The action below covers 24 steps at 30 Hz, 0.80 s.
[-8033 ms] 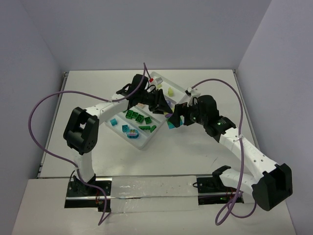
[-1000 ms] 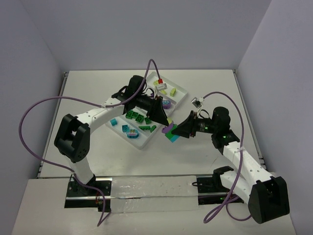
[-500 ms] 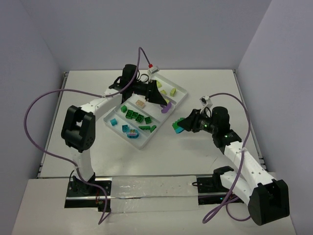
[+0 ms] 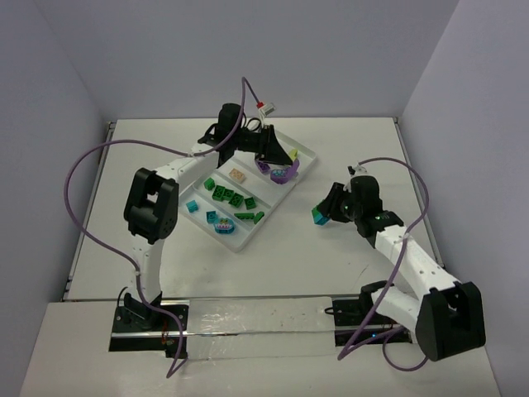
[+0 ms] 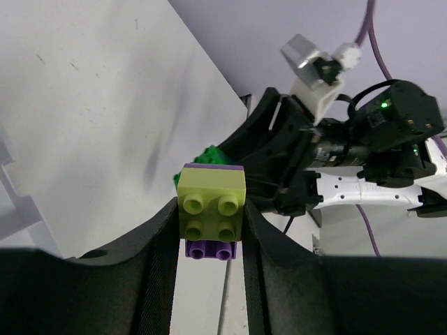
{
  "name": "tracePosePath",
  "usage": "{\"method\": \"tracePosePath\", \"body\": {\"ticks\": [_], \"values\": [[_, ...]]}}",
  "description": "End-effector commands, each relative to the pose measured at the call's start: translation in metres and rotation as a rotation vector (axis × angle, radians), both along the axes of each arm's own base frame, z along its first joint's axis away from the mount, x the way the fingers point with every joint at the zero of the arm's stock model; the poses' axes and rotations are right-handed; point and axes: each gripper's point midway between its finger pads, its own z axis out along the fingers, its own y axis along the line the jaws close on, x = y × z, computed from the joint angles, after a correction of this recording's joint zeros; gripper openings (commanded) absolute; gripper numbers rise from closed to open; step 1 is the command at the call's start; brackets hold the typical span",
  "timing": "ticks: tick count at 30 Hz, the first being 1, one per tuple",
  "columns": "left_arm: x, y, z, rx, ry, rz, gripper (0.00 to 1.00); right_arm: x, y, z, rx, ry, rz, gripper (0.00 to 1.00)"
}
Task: Sort the legos into containers by color
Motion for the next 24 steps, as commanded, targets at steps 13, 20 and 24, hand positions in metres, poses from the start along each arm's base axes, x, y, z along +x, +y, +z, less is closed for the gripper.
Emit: {"method": "tracePosePath", "body": {"ticks": [13,20,24], "values": [[0.0,0.047,0.003,0.25,0.013,0.343,0.0,0.04,-0.022,-0.006,-0.145,0.056,-0.136,0.9],[-0.026,0.046,0.029,0.058,0.044,0.167,0.0,0.022,0.064,0.104,0.176,-0.344,0.322,0.74],[-0.028,0.046,0.037,0.027,0.039,0.153,0.0,0.001,0.096,0.138,0.282,-0.382,0.518,0.76]]}}
